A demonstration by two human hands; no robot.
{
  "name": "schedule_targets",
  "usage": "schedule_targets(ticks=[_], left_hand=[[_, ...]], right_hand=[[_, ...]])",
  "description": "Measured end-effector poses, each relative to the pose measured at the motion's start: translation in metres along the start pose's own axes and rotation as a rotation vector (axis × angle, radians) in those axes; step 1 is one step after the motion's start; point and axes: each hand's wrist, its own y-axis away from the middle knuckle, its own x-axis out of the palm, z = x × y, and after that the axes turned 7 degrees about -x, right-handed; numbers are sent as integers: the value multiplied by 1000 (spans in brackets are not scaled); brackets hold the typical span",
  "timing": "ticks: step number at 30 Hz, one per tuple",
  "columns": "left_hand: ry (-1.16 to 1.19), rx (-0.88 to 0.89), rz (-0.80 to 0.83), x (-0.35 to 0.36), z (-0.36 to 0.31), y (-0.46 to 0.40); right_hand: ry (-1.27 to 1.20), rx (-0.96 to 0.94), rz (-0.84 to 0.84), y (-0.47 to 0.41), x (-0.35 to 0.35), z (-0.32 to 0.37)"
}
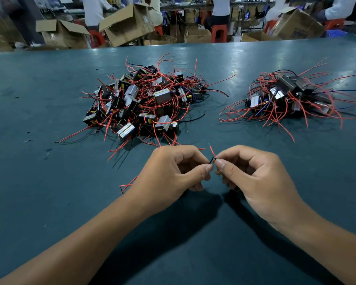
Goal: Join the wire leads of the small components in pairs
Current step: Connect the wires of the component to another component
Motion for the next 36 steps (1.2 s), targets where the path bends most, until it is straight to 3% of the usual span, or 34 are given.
schedule_targets(ticks=[36], left_hand=[[-2,-16,-13,7,-5,1]], right_hand=[[-40,-22,-79,-1,8,0]])
